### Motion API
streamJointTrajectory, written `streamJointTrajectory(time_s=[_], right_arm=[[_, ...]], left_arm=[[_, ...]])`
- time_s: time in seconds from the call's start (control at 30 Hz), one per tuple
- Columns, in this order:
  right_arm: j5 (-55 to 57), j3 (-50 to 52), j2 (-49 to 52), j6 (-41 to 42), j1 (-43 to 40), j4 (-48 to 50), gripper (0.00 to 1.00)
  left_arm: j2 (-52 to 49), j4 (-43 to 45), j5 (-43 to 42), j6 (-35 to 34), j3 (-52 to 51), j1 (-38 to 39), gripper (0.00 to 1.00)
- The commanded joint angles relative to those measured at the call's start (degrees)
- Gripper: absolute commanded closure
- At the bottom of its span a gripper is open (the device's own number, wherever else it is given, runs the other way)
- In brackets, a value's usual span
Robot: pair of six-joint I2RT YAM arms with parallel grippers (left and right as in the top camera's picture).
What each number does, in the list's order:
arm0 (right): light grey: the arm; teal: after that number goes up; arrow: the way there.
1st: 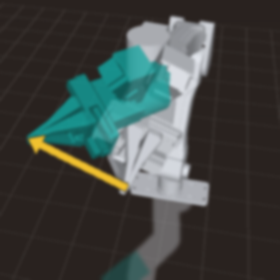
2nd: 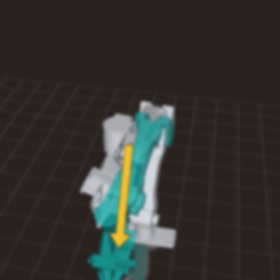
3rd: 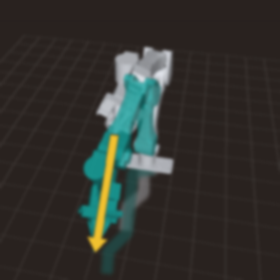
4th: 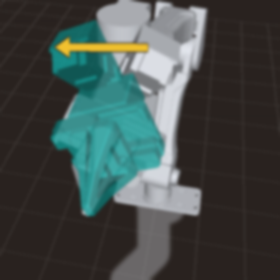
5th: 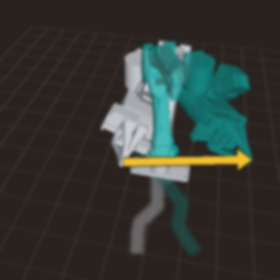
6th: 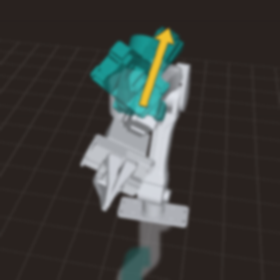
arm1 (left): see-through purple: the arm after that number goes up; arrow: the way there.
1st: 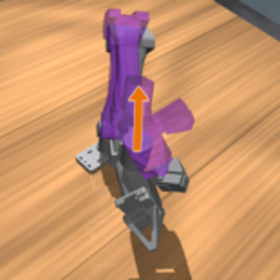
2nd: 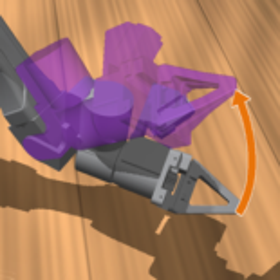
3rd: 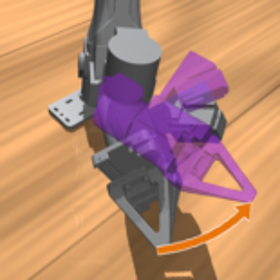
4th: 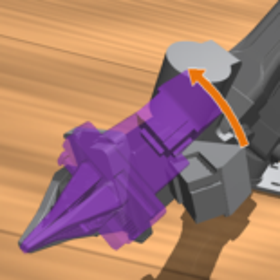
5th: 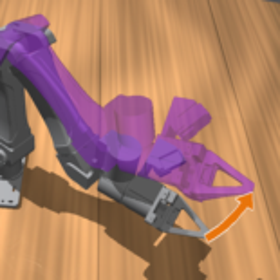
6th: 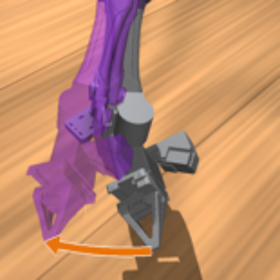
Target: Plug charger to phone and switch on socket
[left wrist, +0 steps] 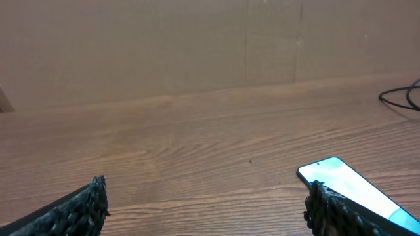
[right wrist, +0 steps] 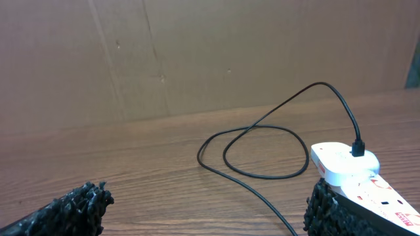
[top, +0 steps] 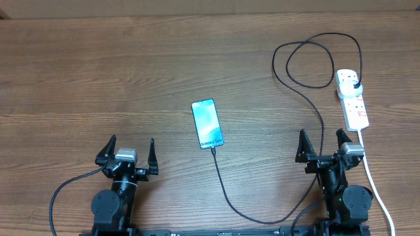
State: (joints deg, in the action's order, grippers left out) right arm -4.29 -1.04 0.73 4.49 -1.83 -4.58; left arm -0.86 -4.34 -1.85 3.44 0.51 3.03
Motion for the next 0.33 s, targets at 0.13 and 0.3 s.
streamJointTrajectory(time_s=[0.13,0.3], right_arm=[[-0.33,0.57,-0.5,0.13,0.22,0.17,0.0],[-0.33,0.57,-0.5,0.13,0.22,0.15,0.0]], left_arm=[[0.61,-0.11,0.37,1.11,-0.24,0.42,0.01],[0.61,-0.11,0.37,1.11,-0.24,0.42,0.0]])
